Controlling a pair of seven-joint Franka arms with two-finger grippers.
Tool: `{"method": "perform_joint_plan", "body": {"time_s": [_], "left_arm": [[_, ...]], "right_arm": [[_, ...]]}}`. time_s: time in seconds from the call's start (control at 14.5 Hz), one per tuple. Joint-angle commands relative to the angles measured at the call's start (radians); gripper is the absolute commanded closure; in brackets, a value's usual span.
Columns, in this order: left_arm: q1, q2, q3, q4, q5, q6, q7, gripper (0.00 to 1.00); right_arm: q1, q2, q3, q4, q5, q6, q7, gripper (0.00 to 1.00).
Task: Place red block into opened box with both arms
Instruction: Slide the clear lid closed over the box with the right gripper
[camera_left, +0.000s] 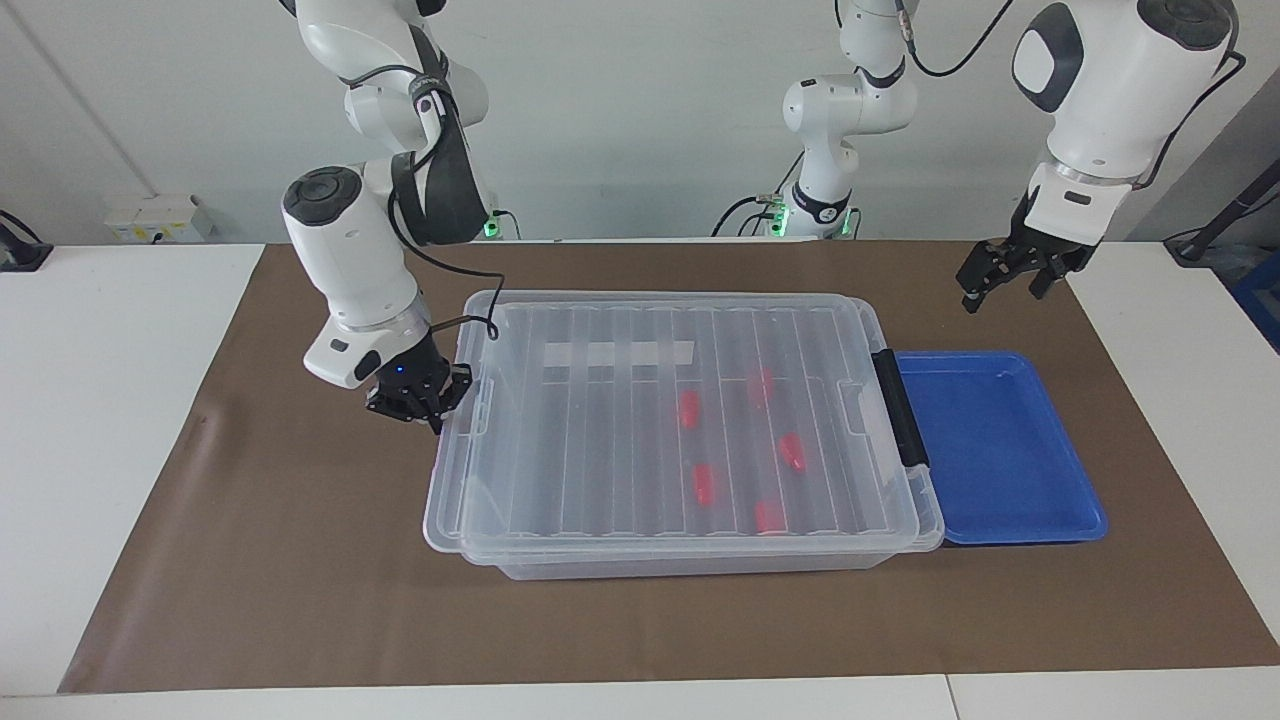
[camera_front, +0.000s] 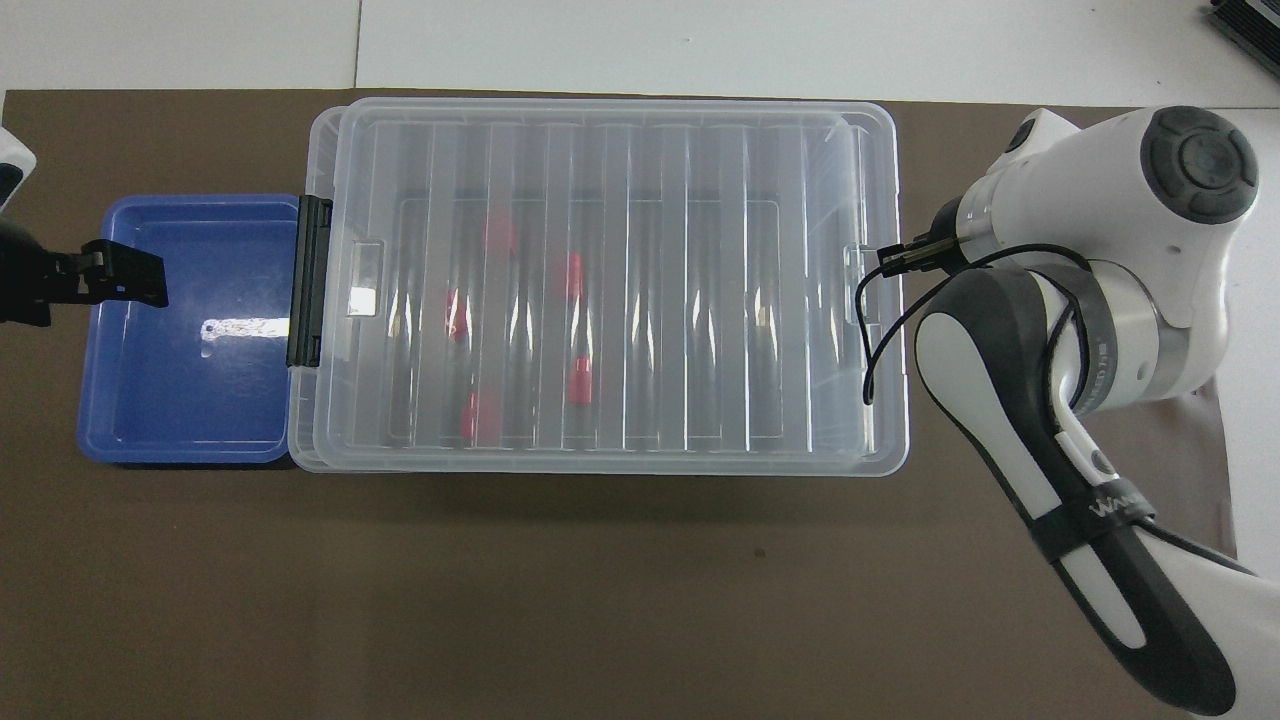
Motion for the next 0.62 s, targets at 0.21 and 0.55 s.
{"method": "perform_joint_plan", "body": {"time_s": [0.21,0.55], "left_arm": [[0.012,-0.016,-0.006,-0.017,-0.018,0.005,0.003,0.0],[0.012,-0.016,-0.006,-0.017,-0.018,0.005,0.005,0.0]], "right_arm": [[0.002,-0.016,0.003,-0.029,0.062,-0.015,0.002,1.0],[-0.003,-0.016,0.002,-0.024,0.062,-0.018,0.006,1.0]]}}
